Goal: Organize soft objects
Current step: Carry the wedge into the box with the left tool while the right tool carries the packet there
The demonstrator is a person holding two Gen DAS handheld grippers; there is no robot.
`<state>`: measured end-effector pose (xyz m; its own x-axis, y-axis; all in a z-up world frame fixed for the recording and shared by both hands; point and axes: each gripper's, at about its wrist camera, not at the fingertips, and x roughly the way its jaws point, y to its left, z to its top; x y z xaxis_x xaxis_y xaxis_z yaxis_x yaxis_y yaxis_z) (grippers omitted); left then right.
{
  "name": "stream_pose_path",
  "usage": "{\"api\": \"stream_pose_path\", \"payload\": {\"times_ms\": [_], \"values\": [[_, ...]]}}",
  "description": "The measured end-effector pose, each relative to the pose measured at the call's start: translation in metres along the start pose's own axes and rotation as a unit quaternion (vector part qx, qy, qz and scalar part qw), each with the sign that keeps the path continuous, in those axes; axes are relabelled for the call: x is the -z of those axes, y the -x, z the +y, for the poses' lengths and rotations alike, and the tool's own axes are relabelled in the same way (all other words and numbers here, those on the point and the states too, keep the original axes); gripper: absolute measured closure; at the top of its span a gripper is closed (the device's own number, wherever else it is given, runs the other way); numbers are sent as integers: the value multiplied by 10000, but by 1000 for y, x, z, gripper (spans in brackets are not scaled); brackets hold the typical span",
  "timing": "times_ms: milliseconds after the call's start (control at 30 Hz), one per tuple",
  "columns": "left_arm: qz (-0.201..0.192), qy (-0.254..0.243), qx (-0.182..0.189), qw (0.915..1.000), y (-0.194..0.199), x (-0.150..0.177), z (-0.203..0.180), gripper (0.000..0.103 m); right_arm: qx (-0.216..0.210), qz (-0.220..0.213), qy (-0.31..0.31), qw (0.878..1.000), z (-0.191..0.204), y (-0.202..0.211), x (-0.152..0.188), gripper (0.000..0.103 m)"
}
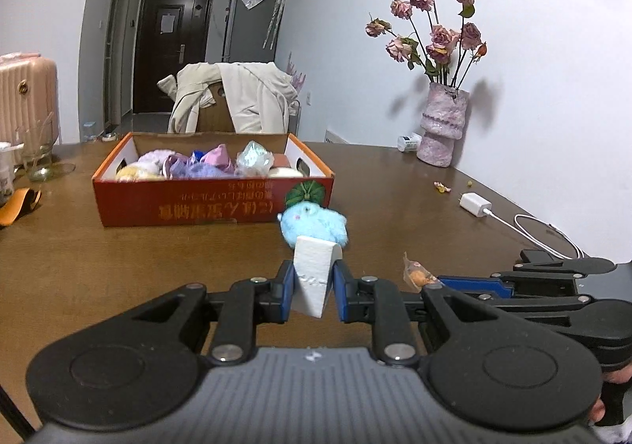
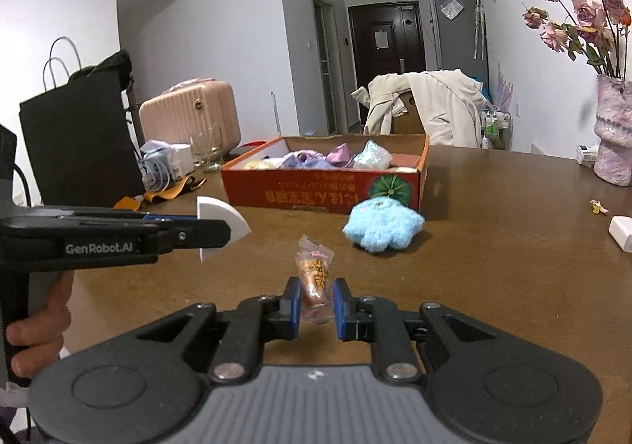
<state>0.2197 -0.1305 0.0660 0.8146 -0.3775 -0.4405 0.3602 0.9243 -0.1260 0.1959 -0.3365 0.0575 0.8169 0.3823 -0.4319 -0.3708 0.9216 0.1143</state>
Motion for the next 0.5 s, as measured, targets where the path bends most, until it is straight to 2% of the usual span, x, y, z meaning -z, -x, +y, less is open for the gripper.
{"api": "stream_pose_path", "payload": {"times_ms": [233,367,500], "values": [[-119,-290,74,9995,-55,-60,20,82,42,-280,129,9995,-23,-28,-52,87],[-8,-388,44,9992,-106,-91,32,82,100,-325,88,9994,-42,-63,-84,87],[245,-194,127,9994,-160,-116,50,82,173,-261,43,9995,-60,-110,-110,87]]}}
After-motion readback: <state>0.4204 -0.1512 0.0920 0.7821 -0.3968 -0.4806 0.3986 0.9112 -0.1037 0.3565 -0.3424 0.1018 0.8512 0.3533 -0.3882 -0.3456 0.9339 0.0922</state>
